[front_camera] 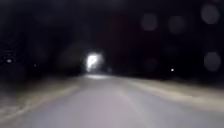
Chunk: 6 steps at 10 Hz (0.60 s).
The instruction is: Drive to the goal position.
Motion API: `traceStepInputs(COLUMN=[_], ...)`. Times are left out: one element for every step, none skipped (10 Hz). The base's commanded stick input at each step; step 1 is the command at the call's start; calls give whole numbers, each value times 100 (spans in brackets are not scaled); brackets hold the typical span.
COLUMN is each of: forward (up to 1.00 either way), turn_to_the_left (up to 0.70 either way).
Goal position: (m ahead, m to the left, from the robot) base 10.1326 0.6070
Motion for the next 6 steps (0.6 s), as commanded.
traceStepInputs(forward=[100, 100, 100, 100, 100, 100], turn_to_the_left=[0, 0, 22, 37, 40, 40])
